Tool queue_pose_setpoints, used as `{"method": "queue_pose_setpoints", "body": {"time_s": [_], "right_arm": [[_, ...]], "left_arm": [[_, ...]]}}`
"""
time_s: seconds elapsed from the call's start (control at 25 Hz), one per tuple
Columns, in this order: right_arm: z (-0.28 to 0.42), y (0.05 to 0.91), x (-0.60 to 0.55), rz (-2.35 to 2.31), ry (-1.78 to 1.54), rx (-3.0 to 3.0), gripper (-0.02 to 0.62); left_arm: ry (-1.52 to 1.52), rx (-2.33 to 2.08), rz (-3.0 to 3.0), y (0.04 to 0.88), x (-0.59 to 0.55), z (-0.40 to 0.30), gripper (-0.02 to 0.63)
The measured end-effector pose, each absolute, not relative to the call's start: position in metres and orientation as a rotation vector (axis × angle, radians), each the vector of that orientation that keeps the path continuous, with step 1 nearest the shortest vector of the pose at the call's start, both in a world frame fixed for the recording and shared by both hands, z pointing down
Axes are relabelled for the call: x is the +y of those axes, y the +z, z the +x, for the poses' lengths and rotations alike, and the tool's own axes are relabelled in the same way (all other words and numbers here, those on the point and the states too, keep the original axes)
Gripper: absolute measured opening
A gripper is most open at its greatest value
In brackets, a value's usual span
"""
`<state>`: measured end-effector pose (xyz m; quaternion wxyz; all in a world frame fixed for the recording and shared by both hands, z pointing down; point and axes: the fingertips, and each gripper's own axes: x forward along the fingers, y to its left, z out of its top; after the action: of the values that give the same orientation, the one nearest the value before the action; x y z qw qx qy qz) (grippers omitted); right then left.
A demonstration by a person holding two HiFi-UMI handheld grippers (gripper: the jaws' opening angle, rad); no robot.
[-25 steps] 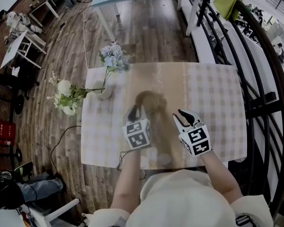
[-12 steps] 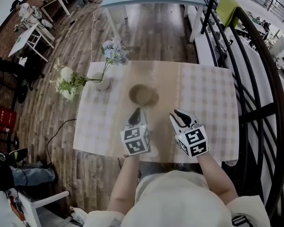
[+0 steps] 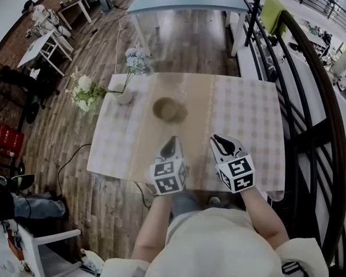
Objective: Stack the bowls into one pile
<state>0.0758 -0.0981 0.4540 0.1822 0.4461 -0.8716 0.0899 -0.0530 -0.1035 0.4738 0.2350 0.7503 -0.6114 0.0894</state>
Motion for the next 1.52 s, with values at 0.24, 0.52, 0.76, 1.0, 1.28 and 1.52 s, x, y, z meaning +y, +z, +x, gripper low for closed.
{"method": "queue_pose_setpoints", "body": {"time_s": [0.24,0.52,0.76,1.0,1.28,1.52], "right_arm": [[0.096,0.447,-0.075,1.273,0.230,-2.471,0.019],[0.122,0.442,-0.051,1.266,0.207,-2.484,0.012],[0.141,0.443,-0.030,1.255,0.196,-2.494,0.009],[0.155,0.442,-0.017,1.250,0.177,-2.505,0.009],[0.164,0.439,-0.010,1.251,0.167,-2.523,0.009],[0.165,0.434,-0.003,1.259,0.176,-2.548,0.002]], "left_arm": [[0.219,-1.643,2.070,0.466,-0.072,-0.028,0.011],[0.201,-1.623,2.087,0.461,-0.043,0.001,0.009],[0.203,-1.627,2.101,0.460,-0.020,0.020,0.009],[0.213,-1.623,2.122,0.461,0.000,0.035,0.009],[0.221,-1.628,2.129,0.461,0.012,0.044,0.009],[0.224,-1.628,2.140,0.457,0.017,0.048,0.008]]}}
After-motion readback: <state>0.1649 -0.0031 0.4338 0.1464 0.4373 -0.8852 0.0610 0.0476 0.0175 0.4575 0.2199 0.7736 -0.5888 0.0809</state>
